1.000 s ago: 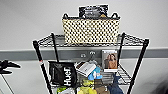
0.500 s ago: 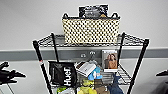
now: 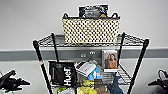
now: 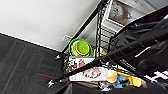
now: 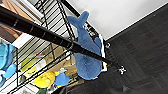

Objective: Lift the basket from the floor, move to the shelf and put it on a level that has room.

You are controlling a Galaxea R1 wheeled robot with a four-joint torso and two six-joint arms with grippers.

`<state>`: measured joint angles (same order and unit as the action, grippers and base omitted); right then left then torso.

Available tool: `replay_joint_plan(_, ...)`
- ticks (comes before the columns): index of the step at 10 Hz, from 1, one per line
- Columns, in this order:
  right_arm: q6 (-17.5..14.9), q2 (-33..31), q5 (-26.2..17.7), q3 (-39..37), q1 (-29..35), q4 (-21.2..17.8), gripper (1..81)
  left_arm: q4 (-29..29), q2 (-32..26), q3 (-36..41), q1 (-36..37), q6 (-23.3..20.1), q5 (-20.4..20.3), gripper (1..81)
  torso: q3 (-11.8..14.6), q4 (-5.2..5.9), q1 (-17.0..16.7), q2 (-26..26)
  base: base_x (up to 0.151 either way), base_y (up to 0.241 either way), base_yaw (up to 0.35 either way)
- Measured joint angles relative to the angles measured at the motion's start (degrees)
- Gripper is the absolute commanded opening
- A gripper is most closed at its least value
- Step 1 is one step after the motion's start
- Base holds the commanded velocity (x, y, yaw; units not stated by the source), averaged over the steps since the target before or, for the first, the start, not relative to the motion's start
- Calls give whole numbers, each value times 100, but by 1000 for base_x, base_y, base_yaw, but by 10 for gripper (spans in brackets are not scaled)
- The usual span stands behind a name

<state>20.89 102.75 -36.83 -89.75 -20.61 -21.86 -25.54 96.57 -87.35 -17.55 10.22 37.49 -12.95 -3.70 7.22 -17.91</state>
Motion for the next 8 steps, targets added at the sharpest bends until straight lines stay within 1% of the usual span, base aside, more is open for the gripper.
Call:
replay_joint_plan(3, -141, 193, 251, -187, -463, -5, 811, 0, 157, 0, -505, -104, -243, 811, 0, 0, 0, 0, 0, 0, 0)
replay_joint_plan(5, -205, 386, 414, -280, -711, -11, 811, 0, 447, -11, -951, -143, -505, 811, 0, 0, 0, 0, 0, 0, 0)
replay_joint_plan(6, -246, 522, 489, -336, -874, -13, 811, -1, 568, -6, -1106, -154, -601, 811, 0, 0, 0, 0, 0, 0, 0)
replay_joint_plan(8, -310, 879, 714, -534, -1279, -13, 811, 5, 612, -24, -1362, -165, -772, 811, 0, 0, 0, 0, 0, 0, 0)
